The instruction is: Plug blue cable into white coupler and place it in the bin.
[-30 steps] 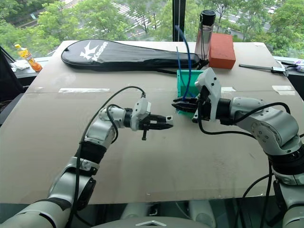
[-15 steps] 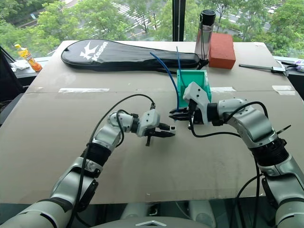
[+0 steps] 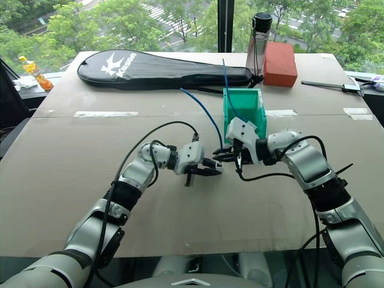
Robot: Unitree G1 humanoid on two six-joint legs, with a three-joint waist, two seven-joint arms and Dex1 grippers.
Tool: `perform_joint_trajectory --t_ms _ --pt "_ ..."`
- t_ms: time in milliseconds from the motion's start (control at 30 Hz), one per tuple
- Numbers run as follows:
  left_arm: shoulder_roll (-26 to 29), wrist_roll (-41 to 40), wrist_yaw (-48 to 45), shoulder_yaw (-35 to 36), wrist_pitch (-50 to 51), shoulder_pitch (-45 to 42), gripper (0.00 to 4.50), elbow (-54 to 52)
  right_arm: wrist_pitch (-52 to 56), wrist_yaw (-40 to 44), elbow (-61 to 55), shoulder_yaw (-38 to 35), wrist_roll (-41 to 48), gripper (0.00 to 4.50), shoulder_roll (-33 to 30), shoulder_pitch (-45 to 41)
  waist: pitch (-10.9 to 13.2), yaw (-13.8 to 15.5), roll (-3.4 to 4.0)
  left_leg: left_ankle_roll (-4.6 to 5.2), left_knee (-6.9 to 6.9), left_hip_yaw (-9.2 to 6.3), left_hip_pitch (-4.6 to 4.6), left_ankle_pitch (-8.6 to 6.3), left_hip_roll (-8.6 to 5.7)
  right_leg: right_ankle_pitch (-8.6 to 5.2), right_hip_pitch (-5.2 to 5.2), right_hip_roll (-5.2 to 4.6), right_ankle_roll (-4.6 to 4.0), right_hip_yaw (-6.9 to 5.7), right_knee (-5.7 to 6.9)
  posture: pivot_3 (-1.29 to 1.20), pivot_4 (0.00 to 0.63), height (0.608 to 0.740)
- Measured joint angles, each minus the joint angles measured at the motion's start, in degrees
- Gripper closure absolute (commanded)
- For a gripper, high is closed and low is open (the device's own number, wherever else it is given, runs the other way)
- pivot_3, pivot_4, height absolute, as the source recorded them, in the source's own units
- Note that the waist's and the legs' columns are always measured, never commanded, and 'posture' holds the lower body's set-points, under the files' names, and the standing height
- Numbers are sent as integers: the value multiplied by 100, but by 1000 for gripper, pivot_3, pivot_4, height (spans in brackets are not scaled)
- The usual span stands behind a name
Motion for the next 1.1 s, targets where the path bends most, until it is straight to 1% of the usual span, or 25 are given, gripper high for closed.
perform_joint_trajectory --t_ms 500,667,867,1033,1100 --pt "-6 -6 30 0 1 0 4153 8 -403 227 -3 58 -465 4500 75 61 -2 0 1 0 2 1 6 0 0 0 3 0 0 1 3 0 150 740" --pt "-14 1 33 -2 12 2 4153 8 -545 202 -57 108 -636 4500 138 253 -5 3 0 0 3 2 9 0 0 0 6 0 0 2 3 0 150 740" --pt "-13 5 35 -2 21 2 4153 9 -551 202 -68 93 -689 4500 172 279 -7 1 0 -1 3 1 12 0 0 0 9 1 0 1 3 0 150 740" --pt "-39 14 67 -3 54 2 4153 73 -1177 207 287 104 -889 4500 245 460 -28 0 -4 0 3 0 30 0 -1 0 28 1 0 0 2 0 150 740" --pt "-39 25 87 -6 82 3 4153 104 -1473 186 416 103 -950 4500 284 524 -39 -3 -6 0 3 1 56 0 0 -1 50 1 -1 1 1 0 150 740"
